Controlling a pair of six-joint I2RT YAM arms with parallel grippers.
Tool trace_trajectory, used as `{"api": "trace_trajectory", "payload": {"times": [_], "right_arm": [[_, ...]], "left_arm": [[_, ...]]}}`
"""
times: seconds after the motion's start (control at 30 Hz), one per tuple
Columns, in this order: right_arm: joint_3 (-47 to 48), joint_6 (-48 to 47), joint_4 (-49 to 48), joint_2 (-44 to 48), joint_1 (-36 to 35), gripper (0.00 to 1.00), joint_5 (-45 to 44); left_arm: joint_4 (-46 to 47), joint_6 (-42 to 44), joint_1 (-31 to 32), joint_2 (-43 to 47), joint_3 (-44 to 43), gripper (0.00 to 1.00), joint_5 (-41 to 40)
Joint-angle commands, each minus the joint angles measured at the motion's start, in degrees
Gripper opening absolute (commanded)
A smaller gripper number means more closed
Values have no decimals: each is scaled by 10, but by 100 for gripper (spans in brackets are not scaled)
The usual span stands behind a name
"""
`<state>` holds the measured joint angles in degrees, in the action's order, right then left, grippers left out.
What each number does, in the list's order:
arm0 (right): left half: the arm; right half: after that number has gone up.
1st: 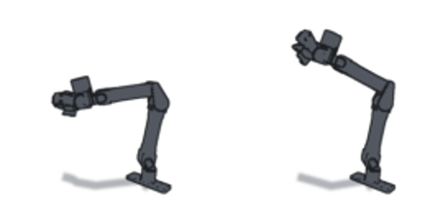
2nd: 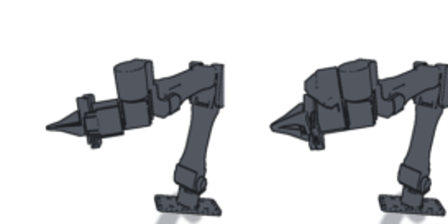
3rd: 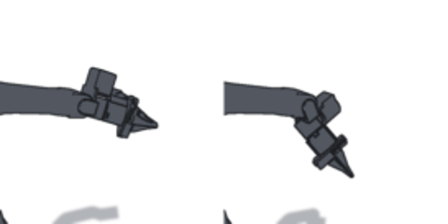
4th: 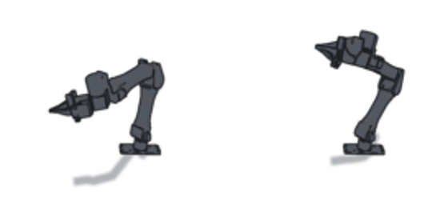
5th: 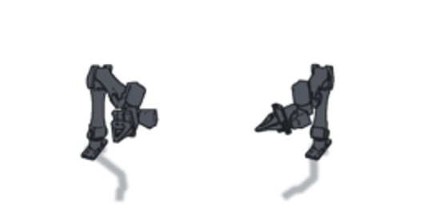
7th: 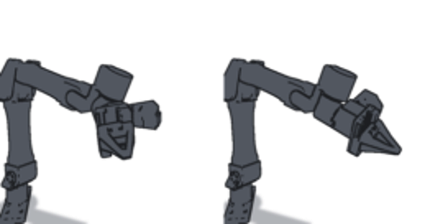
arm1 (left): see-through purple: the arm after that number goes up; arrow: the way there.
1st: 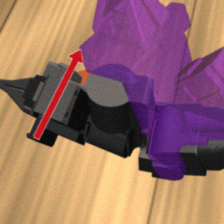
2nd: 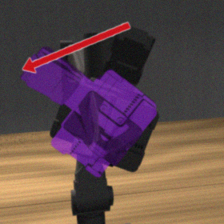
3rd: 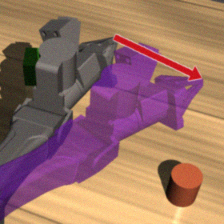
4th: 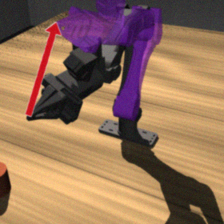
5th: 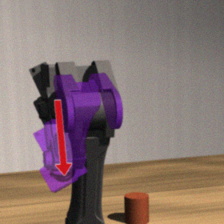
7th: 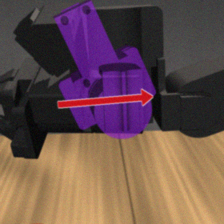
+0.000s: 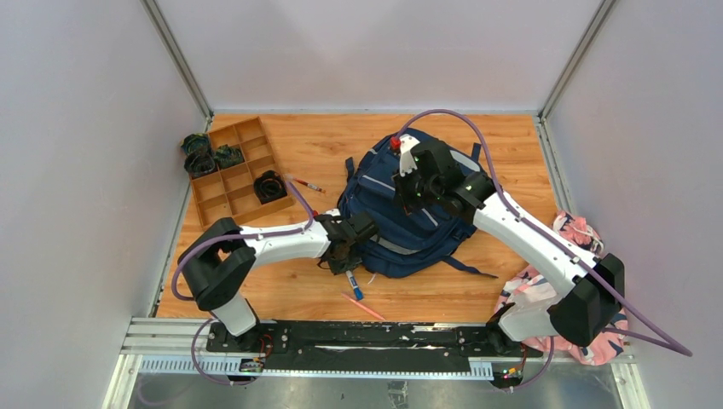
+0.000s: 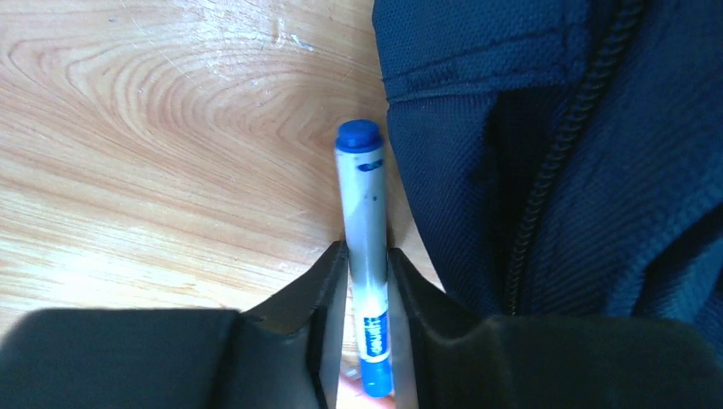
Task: Pack the student bag
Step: Pick up the stationery from the center of the board, then place the stationery in the student bag.
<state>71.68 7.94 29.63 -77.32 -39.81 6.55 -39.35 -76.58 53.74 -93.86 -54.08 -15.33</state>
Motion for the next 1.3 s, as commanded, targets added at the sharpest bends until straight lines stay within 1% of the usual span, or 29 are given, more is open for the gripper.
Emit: {"api": "trace_trajectory", "payload": {"times": [0.0, 0.1, 0.13, 0.33, 0.5, 0.63, 0.77, 0.83, 0.9, 0.97, 1.0, 1.13, 1.27], "right_arm": [[-2, 10, 4, 27, 2, 0, 25], [0, 7, 8, 27, 2, 0, 22], [1, 6, 9, 28, 1, 0, 21], [2, 8, 10, 26, 1, 0, 27], [1, 9, 10, 25, 1, 0, 30], [1, 9, 10, 26, 0, 0, 30], [0, 11, 10, 26, 1, 0, 26], [1, 13, 10, 28, 1, 0, 22], [3, 13, 9, 29, 1, 0, 22], [5, 16, 9, 30, 1, 0, 26], [5, 17, 8, 31, 0, 0, 29], [6, 20, 5, 34, 0, 0, 38], [0, 25, 4, 38, 0, 0, 49]], "left_arm": [[36, -36, 5, -26, 7, 22, -19], [36, -47, 5, -21, 10, 4, -22], [36, -51, 5, -15, 13, 0, -25], [32, -95, 4, 57, 46, 0, -67], [19, -100, 4, 126, 52, 0, -102], [14, -65, 5, 189, 52, 0, -130], [18, -3, 12, 256, 55, 0, -161], [69, 34, 14, 299, 75, 0, -151], [164, 60, 14, 351, 120, 0, -114], [256, 59, 12, 399, 165, 0, -76], [279, 55, 12, 406, 176, 0, -64], [278, 50, 5, 383, 148, 0, -38], [354, 34, -10, 342, 140, 0, 13]]}}
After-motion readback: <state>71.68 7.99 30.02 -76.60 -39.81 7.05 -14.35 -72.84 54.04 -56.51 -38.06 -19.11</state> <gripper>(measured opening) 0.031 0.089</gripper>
